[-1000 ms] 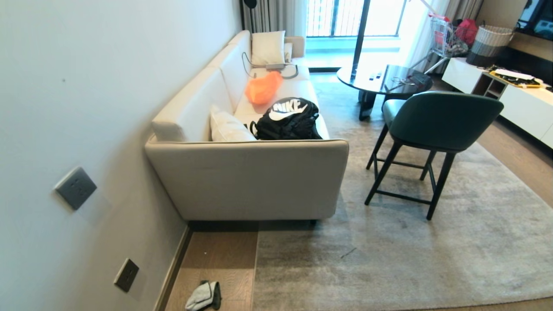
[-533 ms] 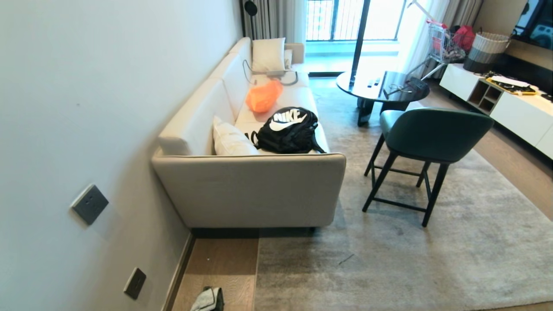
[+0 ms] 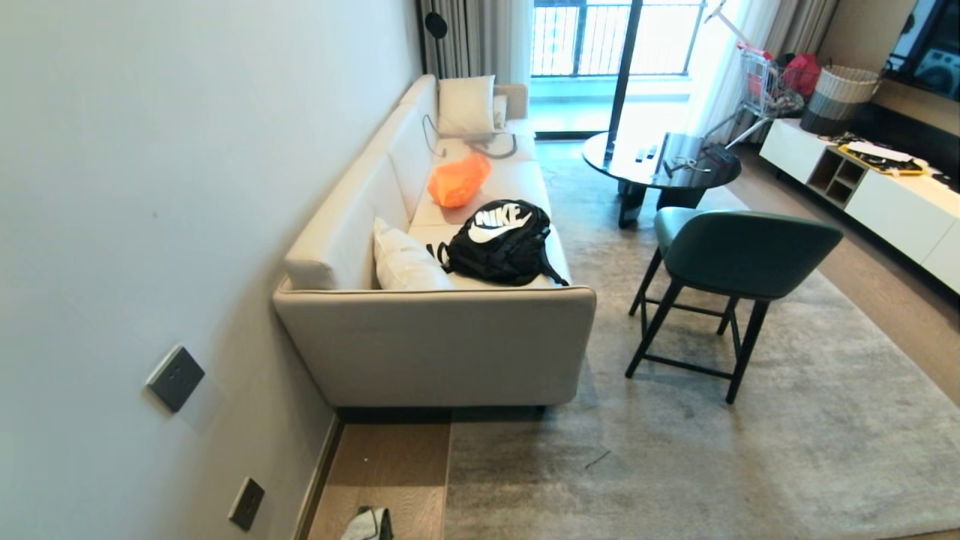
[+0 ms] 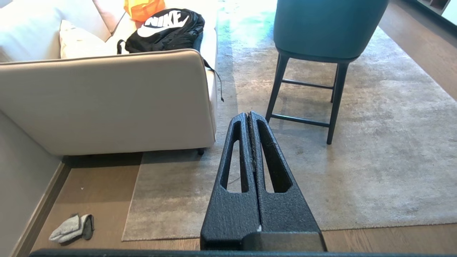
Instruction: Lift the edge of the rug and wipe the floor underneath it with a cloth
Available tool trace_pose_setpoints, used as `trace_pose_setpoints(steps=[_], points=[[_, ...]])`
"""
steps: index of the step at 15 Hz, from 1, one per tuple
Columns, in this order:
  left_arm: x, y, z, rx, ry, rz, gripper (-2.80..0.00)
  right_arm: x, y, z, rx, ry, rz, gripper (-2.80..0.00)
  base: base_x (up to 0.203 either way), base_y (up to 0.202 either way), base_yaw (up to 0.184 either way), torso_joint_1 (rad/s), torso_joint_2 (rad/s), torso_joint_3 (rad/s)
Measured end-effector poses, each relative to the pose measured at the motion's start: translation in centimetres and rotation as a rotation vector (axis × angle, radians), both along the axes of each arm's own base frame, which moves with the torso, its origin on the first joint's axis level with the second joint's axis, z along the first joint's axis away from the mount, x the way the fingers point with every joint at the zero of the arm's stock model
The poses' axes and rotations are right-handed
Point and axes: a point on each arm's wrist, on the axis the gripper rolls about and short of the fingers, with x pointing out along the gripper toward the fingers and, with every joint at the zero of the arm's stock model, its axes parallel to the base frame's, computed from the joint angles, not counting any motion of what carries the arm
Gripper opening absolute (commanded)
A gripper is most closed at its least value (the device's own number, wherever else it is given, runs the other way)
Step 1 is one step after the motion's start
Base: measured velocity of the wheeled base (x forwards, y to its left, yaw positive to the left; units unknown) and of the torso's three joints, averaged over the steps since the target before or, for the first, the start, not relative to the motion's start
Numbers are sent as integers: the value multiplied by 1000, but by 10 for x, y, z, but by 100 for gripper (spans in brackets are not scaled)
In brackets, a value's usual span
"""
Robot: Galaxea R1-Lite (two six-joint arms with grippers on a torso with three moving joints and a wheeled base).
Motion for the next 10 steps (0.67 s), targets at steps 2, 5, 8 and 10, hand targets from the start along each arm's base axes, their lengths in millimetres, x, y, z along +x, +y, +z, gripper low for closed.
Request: trace_pose_setpoints(steps=[2,5,8,10], points=[[0,0,0,0,0,0,-280,0,0,0,1,0,0,-280,0,0,0,148,-341,-199],[0,0,0,0,0,0,-280,0,0,0,2,0,-1,-280,0,0,0,140,-332,-191],[0,0,0,0,0,-1,-280,0,0,0,7,0,0,-280,0,0,0,135,-327,-191],[0,0,0,0,0,0,-280,0,0,0,7,-1,-1,-280,0,0,0,140,-324,-178]])
